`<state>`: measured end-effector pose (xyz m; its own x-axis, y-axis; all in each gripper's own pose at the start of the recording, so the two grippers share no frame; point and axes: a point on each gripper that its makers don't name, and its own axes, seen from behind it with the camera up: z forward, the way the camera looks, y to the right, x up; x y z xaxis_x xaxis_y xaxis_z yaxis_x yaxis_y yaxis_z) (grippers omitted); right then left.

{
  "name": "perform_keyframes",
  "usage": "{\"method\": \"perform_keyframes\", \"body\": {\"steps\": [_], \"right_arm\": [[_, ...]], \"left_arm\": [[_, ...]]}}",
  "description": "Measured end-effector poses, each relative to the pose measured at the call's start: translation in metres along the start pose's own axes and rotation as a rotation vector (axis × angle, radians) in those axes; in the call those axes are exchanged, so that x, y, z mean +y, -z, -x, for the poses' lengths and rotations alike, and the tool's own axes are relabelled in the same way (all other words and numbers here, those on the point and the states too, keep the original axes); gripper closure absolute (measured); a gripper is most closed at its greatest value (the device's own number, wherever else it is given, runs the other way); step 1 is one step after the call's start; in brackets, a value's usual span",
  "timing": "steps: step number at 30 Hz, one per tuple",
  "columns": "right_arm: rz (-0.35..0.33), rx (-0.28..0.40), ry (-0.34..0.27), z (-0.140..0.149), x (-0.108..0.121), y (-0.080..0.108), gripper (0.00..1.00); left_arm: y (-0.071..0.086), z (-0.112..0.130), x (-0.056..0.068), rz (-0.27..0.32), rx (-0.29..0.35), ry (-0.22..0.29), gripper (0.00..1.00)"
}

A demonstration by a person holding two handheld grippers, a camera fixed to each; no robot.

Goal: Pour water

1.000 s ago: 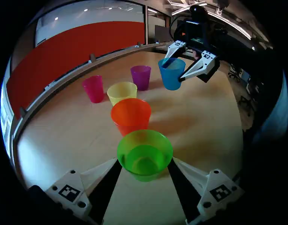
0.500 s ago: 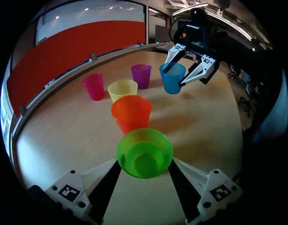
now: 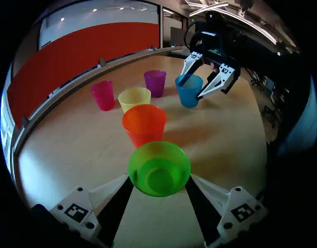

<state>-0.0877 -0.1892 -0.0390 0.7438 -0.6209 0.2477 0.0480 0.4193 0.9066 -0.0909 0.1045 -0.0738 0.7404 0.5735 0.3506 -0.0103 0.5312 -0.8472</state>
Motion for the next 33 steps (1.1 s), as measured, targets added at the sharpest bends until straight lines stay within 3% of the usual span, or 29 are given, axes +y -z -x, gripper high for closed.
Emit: {"method": "perform_keyframes", "body": {"steps": [24, 33], "right_arm": [[0.001, -0.042, -0.048, 0.024, -0.002, 0.007, 0.11], [0.008, -0.061, -0.033, 0.03, -0.003, 0.008, 0.08]], "left_arm": [[-0.001, 0.001, 0.0, -0.003, -0.005, 0.005, 0.17], [-0.002, 0.006, 0.001, 0.001, -0.03, 0.003, 0.12]]}}
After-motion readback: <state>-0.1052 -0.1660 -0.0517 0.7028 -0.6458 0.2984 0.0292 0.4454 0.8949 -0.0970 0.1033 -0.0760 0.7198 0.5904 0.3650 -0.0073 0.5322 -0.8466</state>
